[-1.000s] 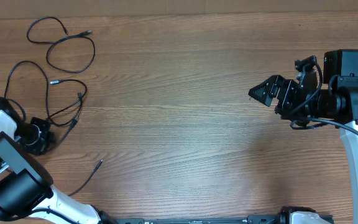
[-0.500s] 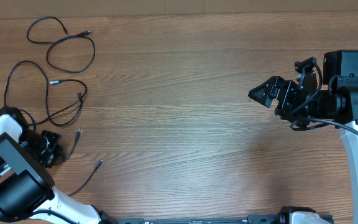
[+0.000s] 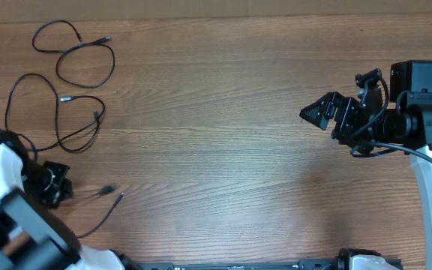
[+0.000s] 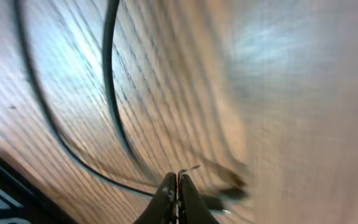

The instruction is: Untangle cables

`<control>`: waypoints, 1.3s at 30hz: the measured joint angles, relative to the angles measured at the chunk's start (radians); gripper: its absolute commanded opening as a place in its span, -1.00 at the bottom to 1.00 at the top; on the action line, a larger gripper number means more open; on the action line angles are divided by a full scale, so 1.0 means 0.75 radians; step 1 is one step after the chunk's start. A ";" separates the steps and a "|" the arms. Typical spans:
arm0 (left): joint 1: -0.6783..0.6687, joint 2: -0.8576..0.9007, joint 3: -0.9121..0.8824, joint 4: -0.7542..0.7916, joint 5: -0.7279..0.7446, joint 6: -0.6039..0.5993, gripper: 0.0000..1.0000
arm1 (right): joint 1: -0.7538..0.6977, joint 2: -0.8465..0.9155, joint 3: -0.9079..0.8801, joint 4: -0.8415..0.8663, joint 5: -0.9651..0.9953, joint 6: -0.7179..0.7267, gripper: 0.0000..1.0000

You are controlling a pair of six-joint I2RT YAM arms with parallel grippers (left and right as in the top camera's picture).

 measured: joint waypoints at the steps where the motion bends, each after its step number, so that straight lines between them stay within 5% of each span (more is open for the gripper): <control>1: 0.000 -0.042 0.001 0.017 -0.007 -0.006 -0.91 | -0.001 0.000 0.000 0.000 0.001 0.000 1.00; 6: 0.000 -0.172 0.002 0.195 -0.050 -0.024 -0.69 | 0.000 0.000 0.000 0.002 0.001 0.000 1.00; 7: 0.000 -0.173 0.002 0.237 -0.060 -0.026 -0.55 | 0.000 0.000 0.000 0.002 0.000 0.001 1.00; 9: 0.000 -0.170 0.000 0.315 -0.081 -0.029 0.14 | 0.000 0.000 0.000 -0.001 0.000 0.000 0.99; 10: 0.001 -0.169 0.000 0.350 -0.093 -0.039 0.25 | 0.000 0.000 0.000 -0.001 0.001 0.000 1.00; 19: 0.000 -0.169 0.028 0.592 -0.184 0.064 0.30 | 0.000 0.000 0.000 -0.004 0.001 0.000 1.00; 22: 0.005 -0.166 0.124 0.617 -0.180 0.125 0.62 | 0.000 0.000 0.000 -0.013 0.001 0.000 1.00; 25: 0.027 -0.166 0.203 0.663 -0.188 0.220 0.52 | 0.000 0.000 0.000 -0.033 0.002 0.000 1.00; 32: 0.166 -0.101 0.216 0.626 -0.251 0.477 0.62 | 0.000 0.000 0.000 -0.036 0.045 0.000 0.99; 39: 0.227 0.071 0.216 0.638 -0.232 0.617 0.23 | 0.000 0.000 0.000 -0.034 0.059 0.000 1.00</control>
